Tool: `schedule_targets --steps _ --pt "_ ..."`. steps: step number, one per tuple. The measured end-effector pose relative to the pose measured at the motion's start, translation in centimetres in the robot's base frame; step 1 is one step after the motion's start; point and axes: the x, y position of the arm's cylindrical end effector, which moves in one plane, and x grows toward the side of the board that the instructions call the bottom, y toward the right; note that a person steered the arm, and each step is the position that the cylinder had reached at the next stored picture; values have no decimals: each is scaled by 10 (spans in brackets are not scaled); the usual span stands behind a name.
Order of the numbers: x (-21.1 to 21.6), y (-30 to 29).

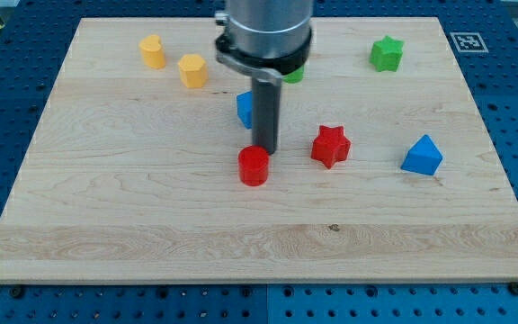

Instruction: Move the red circle bottom diagonally to the blue cube

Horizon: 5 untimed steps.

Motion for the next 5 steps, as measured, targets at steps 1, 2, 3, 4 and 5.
schedule_targets --steps 1,2,3,4,5 --pt "3 0" --pt "22 34" --pt "40 23" --pt "47 -22" --pt "47 -64"
